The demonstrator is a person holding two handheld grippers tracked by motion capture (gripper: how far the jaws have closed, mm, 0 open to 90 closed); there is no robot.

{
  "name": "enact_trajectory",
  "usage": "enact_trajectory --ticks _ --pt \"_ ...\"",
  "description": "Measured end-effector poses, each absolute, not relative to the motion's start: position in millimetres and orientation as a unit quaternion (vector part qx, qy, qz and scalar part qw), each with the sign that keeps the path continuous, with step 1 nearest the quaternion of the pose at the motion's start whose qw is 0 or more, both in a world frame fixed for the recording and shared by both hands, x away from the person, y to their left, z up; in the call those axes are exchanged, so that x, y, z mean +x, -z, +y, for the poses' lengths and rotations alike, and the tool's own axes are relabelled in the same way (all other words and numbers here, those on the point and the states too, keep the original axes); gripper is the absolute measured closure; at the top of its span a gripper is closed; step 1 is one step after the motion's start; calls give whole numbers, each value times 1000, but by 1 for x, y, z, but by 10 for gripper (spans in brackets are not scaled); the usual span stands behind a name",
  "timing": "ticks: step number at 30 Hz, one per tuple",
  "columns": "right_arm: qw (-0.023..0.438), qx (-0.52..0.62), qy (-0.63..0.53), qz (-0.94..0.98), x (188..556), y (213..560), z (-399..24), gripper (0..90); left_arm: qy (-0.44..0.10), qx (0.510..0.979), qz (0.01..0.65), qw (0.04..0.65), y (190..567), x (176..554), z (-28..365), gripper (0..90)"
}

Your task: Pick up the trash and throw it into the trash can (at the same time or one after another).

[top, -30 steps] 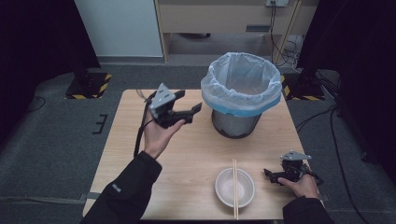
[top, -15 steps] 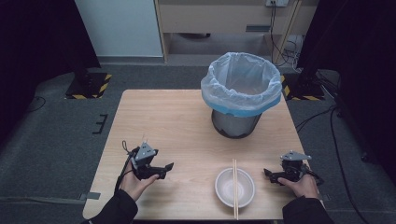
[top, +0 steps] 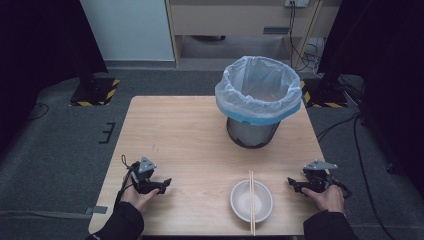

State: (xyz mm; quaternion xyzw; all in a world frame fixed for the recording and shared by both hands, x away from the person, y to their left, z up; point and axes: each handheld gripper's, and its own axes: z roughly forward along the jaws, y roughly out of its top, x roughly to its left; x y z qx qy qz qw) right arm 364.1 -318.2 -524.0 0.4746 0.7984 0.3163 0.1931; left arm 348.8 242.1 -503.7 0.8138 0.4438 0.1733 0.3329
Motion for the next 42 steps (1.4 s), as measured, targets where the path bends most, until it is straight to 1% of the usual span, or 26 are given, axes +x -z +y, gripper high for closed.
enact_trajectory --ticks 3,5,13,18,21,23,25,28,31,36,42 --pt "202 479 -331 788 364 517 -318 247 -160 820 444 325 507 350 241 128" --pt "200 481 -336 785 363 513 -317 243 -151 824 444 318 510 351 239 126" --pt "214 476 -356 775 360 491 -316 253 -142 834 446 293 516 353 237 100" --pt "220 460 -369 777 356 475 -307 265 -131 837 455 275 521 354 239 88" --pt "219 450 -381 778 352 466 -300 277 -131 838 453 274 521 354 238 71" --pt "219 441 -386 780 350 460 -296 282 -134 841 447 271 523 355 237 44" --pt "220 436 -393 779 347 454 -290 287 -135 843 445 270 523 355 237 41" --pt "222 429 -405 776 344 445 -283 291 -140 844 433 284 527 354 237 0" --pt "232 418 -406 779 341 439 -275 292 -151 837 431 301 530 354 238 0" --pt "230 404 -411 784 338 432 -264 308 -170 824 427 332 536 353 240 0" --pt "224 386 -426 787 334 424 -255 334 -170 824 424 335 536 353 241 0"
